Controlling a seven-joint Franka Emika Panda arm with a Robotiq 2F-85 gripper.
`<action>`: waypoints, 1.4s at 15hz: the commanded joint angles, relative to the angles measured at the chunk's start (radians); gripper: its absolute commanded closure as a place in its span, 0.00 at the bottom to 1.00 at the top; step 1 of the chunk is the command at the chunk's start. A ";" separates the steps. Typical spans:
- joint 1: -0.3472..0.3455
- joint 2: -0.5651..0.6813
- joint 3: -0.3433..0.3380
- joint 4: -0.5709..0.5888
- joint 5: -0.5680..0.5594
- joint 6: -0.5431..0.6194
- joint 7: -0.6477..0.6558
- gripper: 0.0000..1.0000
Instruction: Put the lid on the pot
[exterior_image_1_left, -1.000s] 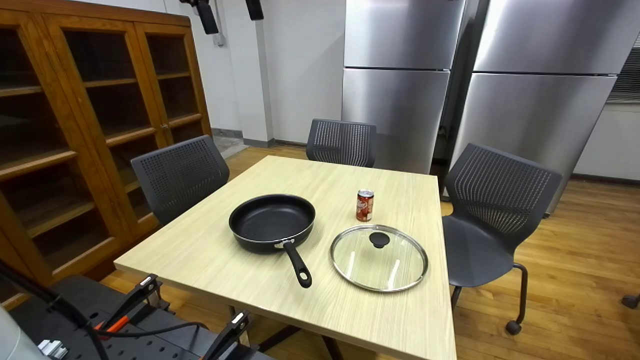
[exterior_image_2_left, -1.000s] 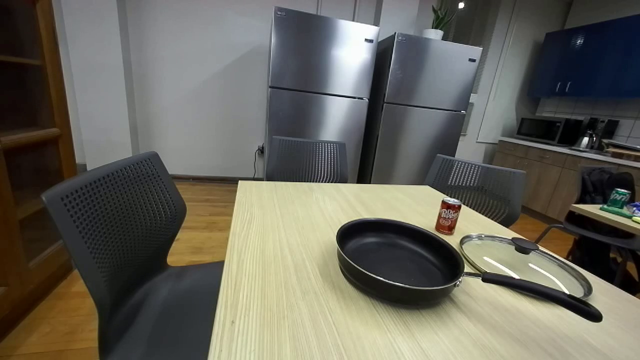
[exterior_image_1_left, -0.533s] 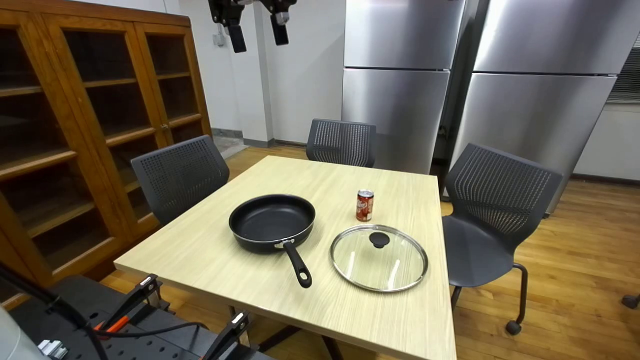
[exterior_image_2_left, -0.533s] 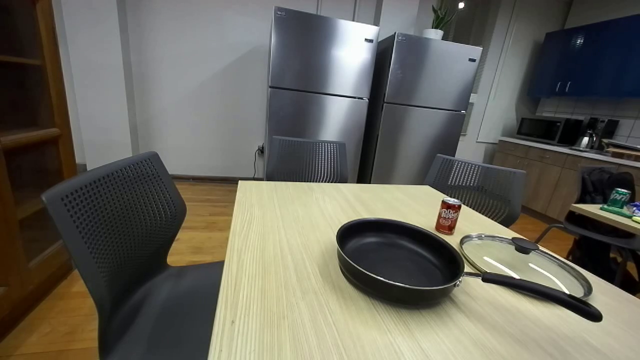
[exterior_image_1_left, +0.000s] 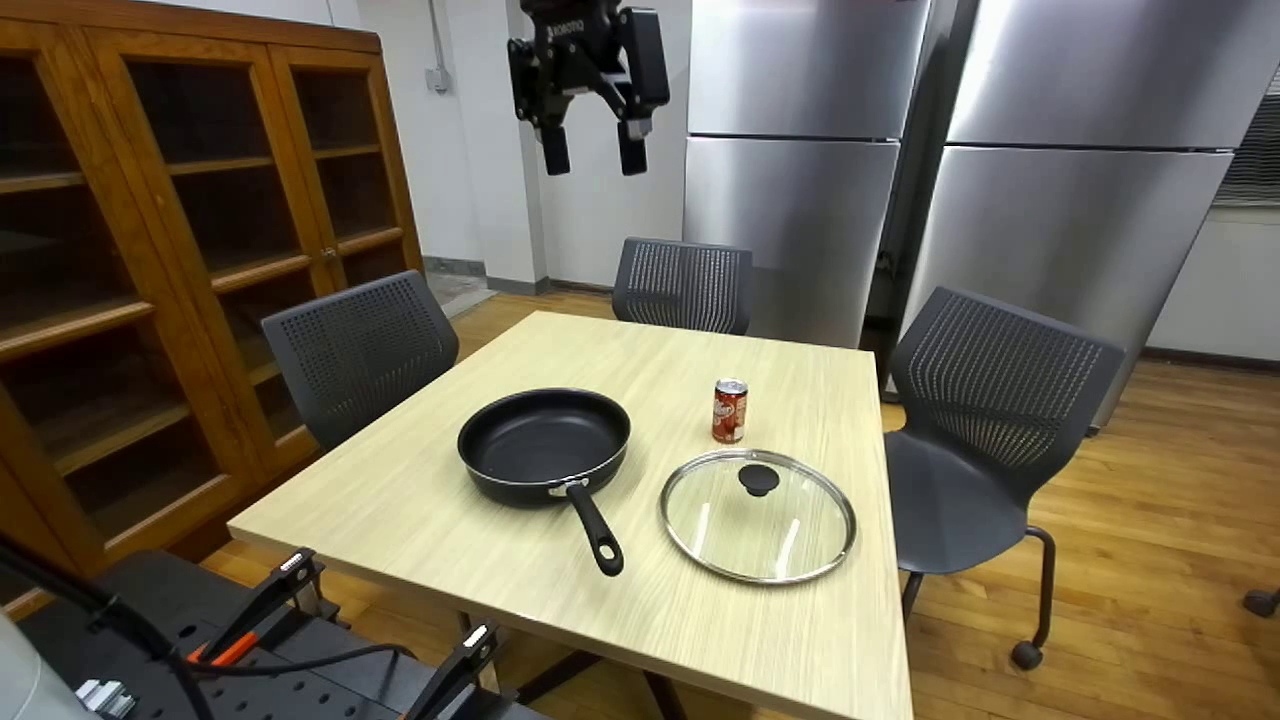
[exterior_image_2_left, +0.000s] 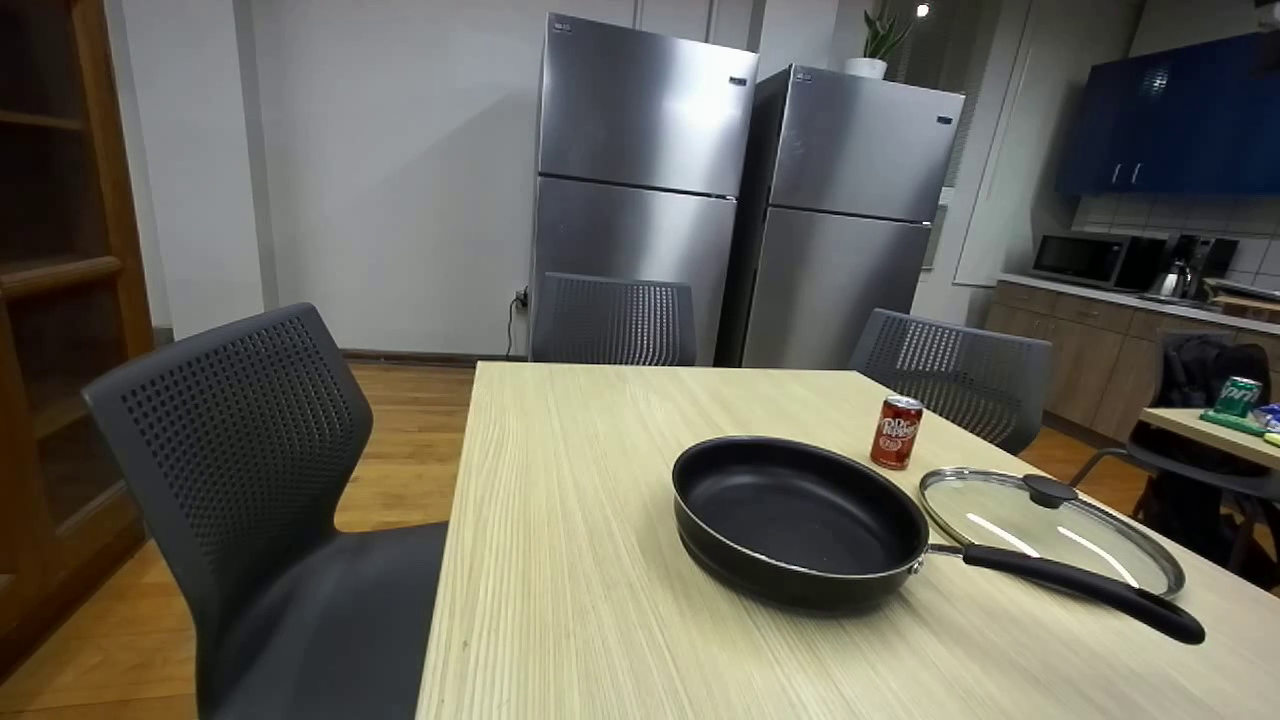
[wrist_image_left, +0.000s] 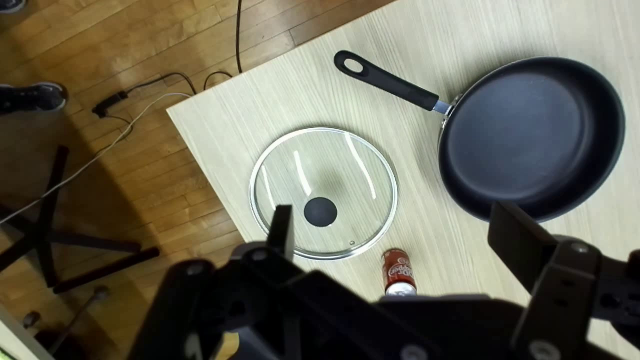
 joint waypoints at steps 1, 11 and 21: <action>-0.026 0.120 -0.017 0.066 0.050 0.016 0.019 0.00; -0.054 0.432 -0.080 0.242 0.168 0.010 0.110 0.00; -0.047 0.571 -0.103 0.308 0.191 0.025 0.212 0.00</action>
